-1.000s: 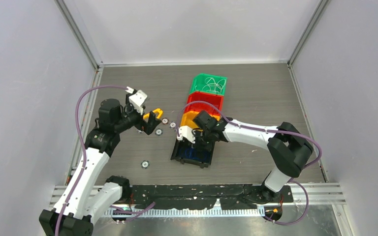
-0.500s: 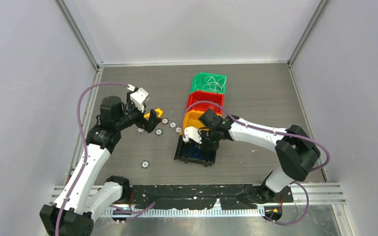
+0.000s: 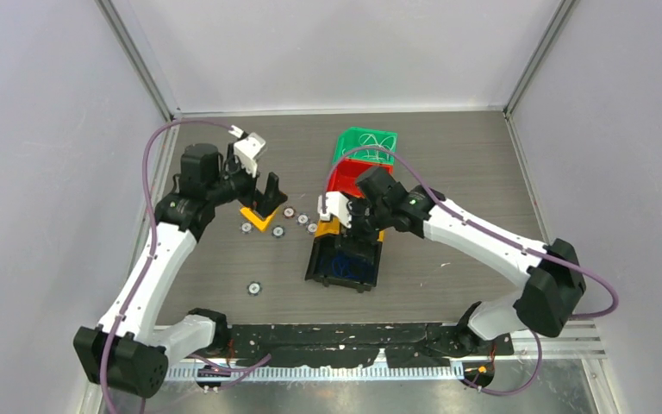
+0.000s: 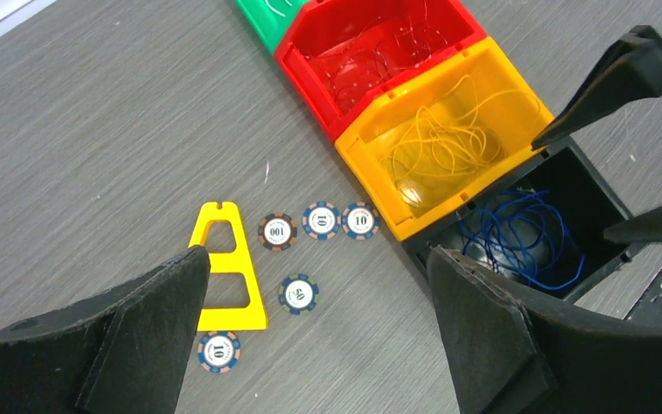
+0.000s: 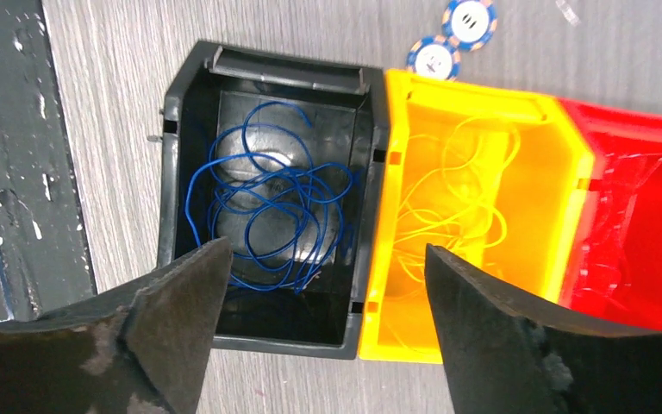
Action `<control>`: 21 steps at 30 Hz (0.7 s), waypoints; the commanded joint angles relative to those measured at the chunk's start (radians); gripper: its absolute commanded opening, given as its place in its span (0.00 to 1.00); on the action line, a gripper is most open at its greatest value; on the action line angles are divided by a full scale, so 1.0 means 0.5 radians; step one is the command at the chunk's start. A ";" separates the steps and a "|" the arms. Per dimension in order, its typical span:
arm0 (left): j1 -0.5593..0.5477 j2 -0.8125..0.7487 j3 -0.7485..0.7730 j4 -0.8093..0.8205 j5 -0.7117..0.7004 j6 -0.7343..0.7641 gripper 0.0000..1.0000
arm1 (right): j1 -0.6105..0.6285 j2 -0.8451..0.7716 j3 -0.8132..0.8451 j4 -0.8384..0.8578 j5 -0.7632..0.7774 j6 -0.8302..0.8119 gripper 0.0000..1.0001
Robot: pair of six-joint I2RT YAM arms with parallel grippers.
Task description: Untangle the cables
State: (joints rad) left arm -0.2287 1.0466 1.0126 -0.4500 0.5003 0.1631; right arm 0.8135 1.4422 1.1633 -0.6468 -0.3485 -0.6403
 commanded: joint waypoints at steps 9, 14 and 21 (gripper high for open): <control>0.142 0.742 1.209 -1.115 -0.058 -0.063 1.00 | -0.788 -0.433 0.321 0.223 -0.207 0.638 0.95; 0.413 0.946 1.452 -1.195 0.041 -0.245 0.99 | -1.373 -0.542 0.108 0.296 -0.246 0.930 0.95; 0.448 0.877 1.046 -1.083 -0.254 -0.136 0.99 | -1.990 -0.557 -0.220 0.278 -0.247 0.889 0.95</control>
State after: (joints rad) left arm 0.0029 1.5291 1.6470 -0.9848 0.4446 0.0822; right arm -0.1192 1.1770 1.1175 -0.5068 -0.4568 -0.2173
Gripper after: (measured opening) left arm 0.994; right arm 0.954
